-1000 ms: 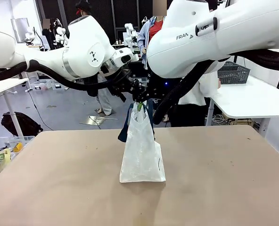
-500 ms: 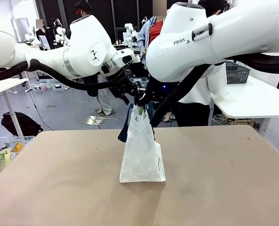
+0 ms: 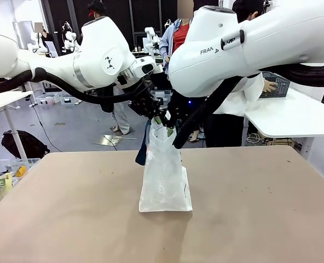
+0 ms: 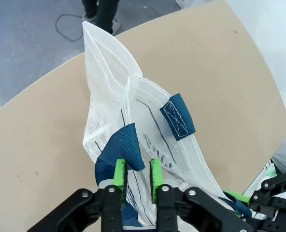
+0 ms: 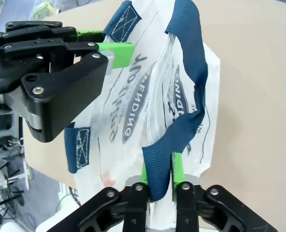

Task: Transfer purchased items from the store into the shopping bag.
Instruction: Open the Reusable shopping bag in the center of the table.

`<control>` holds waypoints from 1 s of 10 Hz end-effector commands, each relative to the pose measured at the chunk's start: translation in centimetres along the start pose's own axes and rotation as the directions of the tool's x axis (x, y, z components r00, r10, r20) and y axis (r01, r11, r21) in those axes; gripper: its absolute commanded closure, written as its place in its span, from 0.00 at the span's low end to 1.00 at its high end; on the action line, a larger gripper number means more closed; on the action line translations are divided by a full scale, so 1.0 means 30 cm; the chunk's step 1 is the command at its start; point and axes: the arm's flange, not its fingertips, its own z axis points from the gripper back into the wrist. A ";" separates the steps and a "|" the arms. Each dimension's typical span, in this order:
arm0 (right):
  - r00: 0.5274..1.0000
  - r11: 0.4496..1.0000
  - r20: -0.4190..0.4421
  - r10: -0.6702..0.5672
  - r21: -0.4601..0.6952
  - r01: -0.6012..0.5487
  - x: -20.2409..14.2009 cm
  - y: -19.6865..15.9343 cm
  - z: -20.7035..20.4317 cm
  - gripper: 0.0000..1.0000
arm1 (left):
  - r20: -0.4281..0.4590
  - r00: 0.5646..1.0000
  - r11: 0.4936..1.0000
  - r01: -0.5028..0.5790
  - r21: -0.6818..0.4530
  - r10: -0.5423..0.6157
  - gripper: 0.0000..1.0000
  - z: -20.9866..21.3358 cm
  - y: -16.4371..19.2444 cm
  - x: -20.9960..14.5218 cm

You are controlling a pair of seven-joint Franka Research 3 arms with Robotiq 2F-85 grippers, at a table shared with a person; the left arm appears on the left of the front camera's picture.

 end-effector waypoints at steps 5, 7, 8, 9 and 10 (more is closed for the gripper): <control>0.996 0.997 0.089 -0.031 -0.072 0.037 0.025 -0.019 0.008 1.00 | 0.033 0.999 0.999 -0.006 0.043 0.005 1.00 0.052 0.088 -0.038; 0.986 0.992 0.160 -0.043 -0.107 0.061 0.021 -0.049 0.026 1.00 | 0.087 0.996 0.998 0.003 0.063 -0.009 1.00 0.110 0.171 -0.094; 0.977 0.988 0.210 -0.043 -0.133 0.072 0.018 -0.063 0.037 1.00 | 0.103 0.995 0.997 0.005 0.079 -0.013 1.00 0.141 0.219 -0.132; 0.972 0.986 0.232 -0.045 -0.147 0.081 0.020 -0.075 0.043 1.00 | 0.121 0.993 0.994 -0.016 0.104 0.003 1.00 0.167 0.270 -0.159; 0.969 0.984 0.242 -0.056 -0.151 0.095 0.028 -0.084 0.040 1.00 | 0.152 0.988 0.996 -0.022 0.092 0.008 1.00 0.190 0.316 -0.180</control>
